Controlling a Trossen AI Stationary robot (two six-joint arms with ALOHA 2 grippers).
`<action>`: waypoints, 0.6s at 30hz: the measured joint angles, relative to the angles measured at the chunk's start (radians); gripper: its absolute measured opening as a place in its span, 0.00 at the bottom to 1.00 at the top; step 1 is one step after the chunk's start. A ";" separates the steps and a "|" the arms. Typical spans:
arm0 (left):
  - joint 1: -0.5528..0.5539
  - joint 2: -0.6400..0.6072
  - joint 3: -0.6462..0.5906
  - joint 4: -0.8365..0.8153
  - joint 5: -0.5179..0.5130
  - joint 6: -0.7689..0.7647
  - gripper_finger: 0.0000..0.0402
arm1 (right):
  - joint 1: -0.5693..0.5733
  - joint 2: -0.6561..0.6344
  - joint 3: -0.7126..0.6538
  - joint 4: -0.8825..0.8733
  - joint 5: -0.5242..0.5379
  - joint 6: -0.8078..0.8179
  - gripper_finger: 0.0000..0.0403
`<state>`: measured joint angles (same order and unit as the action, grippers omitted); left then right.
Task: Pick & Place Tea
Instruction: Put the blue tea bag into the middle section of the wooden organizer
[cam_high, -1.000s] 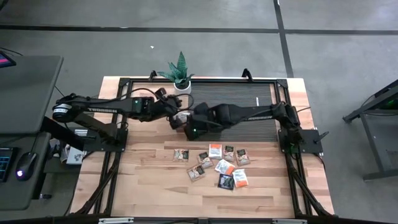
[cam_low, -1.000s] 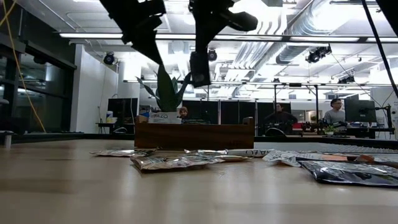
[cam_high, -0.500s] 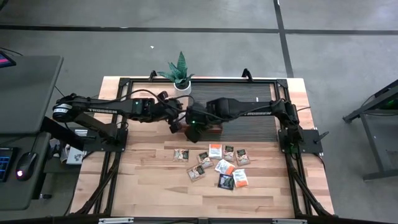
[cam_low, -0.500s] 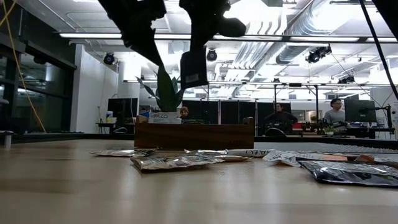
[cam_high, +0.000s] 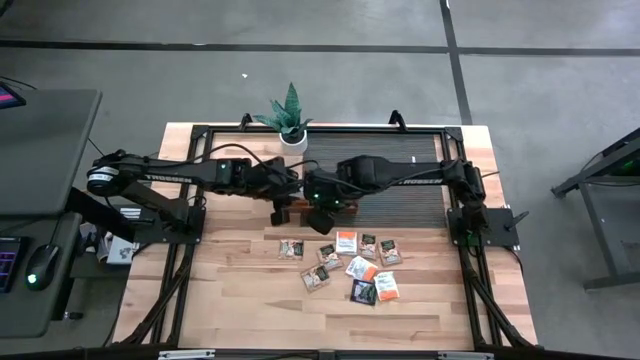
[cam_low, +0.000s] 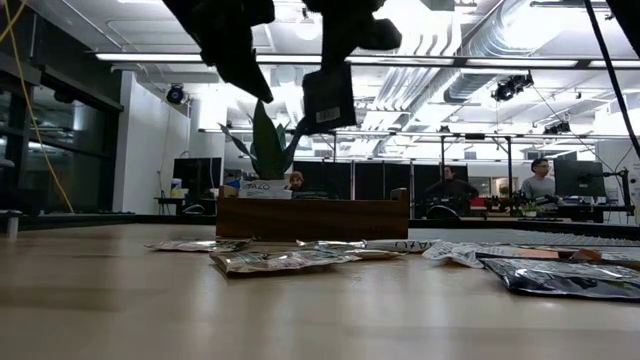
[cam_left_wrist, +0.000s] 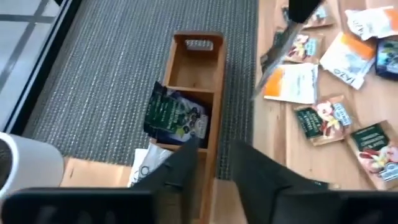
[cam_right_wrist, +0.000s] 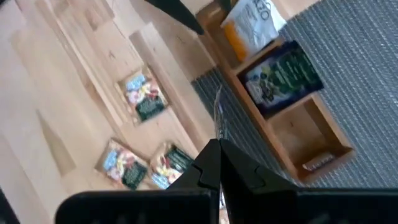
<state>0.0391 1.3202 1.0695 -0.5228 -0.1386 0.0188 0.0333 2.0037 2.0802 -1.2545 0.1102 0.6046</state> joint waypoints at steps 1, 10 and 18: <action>0.000 0.000 0.000 0.003 0.004 -0.009 0.30 | 0.005 -0.004 0.000 -0.001 0.015 -0.001 0.00; 0.000 0.045 0.000 0.089 0.205 -0.161 0.48 | 0.099 -0.079 0.000 -0.001 0.179 -0.097 0.00; 0.000 0.093 0.000 0.192 0.297 -0.262 0.48 | 0.250 -0.084 0.000 -0.121 0.388 -0.138 0.00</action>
<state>0.0391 1.4128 1.0691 -0.3313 0.1580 -0.2436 0.2838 1.9194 2.0804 -1.3754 0.4978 0.4670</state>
